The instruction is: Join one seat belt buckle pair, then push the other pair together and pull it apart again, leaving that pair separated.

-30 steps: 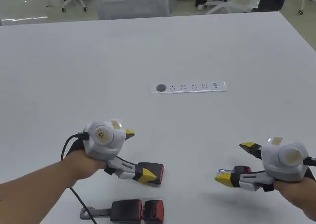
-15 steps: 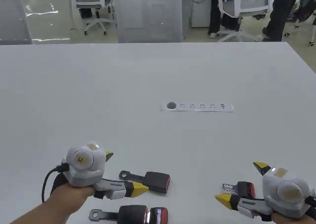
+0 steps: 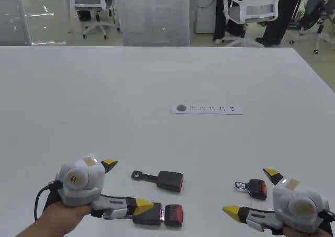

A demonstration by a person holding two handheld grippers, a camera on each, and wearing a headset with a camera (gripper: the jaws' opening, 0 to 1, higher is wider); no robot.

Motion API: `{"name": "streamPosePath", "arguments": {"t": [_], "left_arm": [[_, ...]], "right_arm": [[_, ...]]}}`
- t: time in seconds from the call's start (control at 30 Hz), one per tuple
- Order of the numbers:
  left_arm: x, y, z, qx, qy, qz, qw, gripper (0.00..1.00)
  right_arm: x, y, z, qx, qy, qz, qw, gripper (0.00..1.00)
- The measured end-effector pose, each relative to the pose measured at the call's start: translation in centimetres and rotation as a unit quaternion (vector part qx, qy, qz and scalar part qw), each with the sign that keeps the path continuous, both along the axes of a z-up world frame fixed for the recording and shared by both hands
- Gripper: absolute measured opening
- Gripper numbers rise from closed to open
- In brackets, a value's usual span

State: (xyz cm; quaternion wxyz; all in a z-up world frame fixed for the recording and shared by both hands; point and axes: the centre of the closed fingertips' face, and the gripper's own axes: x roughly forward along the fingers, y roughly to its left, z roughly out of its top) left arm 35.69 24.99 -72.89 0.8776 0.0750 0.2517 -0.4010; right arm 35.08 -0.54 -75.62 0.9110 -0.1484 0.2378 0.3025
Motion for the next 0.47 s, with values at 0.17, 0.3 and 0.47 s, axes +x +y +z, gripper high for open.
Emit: {"name": "streamPosePath", "arguments": {"t": [0.17,0.3,0.47], "left_arm": [[-1.7,1.3,-0.4,0.006,-0.003,-0.012,0.9999,1.00],[-2.3,2.7,0.2,0.000,-0.014,-0.011,0.9998,1.00],[-3.5,4.5,0.1,0.026,-0.021,-0.013,0.9994,1.00]], "right_arm": [[-1.7,0.0,0.2,0.010,-0.002,-0.021,0.9997,0.96],[-2.6,-0.2,0.4,0.016,-0.002,-0.034,0.9993,0.97],[-3.2,-0.7,1.5,0.029,-0.010,-0.056,0.9980,0.97]]}}
